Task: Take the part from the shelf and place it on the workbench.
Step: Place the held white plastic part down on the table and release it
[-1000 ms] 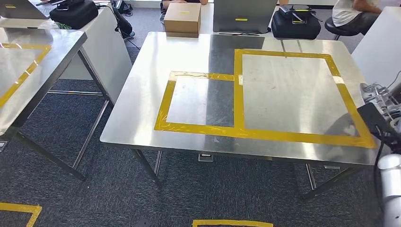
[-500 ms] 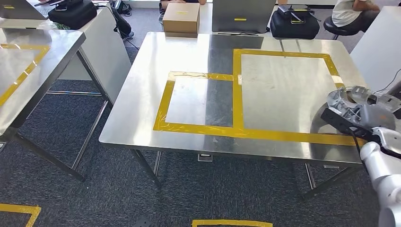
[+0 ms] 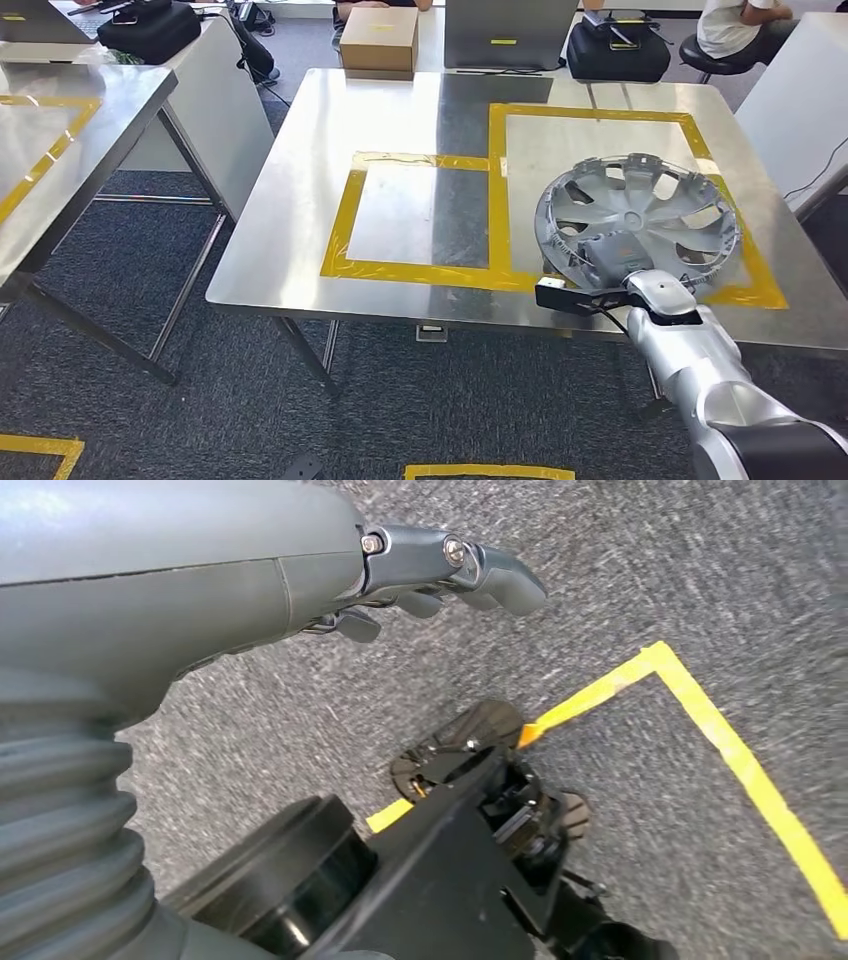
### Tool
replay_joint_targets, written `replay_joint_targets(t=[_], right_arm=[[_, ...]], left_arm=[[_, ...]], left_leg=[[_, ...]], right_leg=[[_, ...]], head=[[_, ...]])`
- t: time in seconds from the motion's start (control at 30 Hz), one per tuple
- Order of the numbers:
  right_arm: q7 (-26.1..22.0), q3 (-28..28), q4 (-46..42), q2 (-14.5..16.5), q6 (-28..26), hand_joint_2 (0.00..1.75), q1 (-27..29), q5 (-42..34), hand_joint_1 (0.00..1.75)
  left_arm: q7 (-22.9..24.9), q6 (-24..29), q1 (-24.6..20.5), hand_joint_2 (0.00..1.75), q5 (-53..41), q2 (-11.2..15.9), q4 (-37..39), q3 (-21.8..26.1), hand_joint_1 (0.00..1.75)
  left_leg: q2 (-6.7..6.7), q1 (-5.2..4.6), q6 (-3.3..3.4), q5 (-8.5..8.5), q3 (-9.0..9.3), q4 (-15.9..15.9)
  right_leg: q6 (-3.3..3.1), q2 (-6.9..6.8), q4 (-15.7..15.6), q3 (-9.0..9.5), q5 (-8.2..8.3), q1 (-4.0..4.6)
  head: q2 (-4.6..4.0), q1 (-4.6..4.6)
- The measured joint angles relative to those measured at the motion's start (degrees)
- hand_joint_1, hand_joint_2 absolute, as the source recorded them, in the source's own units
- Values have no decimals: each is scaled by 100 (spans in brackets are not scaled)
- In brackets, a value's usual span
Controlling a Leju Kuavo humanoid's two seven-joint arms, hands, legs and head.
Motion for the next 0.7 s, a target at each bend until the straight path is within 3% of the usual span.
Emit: replay_joint_targets(t=[0.17, 0.33, 0.47, 0.5, 0.63, 0.7], right_arm=[[-40, 356, 5, 406, 161, 175, -54, 45, 175], [-25, 582, 32, 591, 252, 175, -120, 54, 175], [-15, 681, 57, 632, 301, 175, -155, 23, 0], [-10, 703, 66, 635, 315, 175, -159, 6, 0], [20, 807, 85, 637, 330, 175, -164, -62, 0], [44, 855, 92, 642, 362, 175, -170, -95, 0]], left_arm=[[-36, 89, 2, 175, 105, -30, -2, 134, 0], [-50, 119, 13, 175, 110, -32, 0, 225, 0], [-22, 33, 15, 175, 106, -30, 0, 235, 0], [4, 12, 15, 175, 92, -29, 0, 236, 0], [89, -16, 21, 0, 51, -26, 0, 246, 0], [81, -57, 27, 0, 56, -25, 0, 266, 0]], left_leg=[[28, 2, -5, -2, 15, -12], [29, 3, -12, 2, 22, -27], [31, 5, -12, 2, 26, -36], [31, 6, -13, 1, 27, -37], [35, 14, -19, -2, 36, -38], [35, 16, -19, -2, 43, -38]], right_leg=[[-11, 25, -6, 0, 7, 1], [-20, 27, -20, 4, 12, 1], [-22, 31, -26, 5, 11, 2], [-24, 31, -27, 6, 10, 2], [-28, 34, -29, 16, 9, 10], [-29, 34, -29, 24, 10, 12]], head=[[0, 0], [0, 0], [0, -1], [0, -1], [0, -1], [0, -1]])
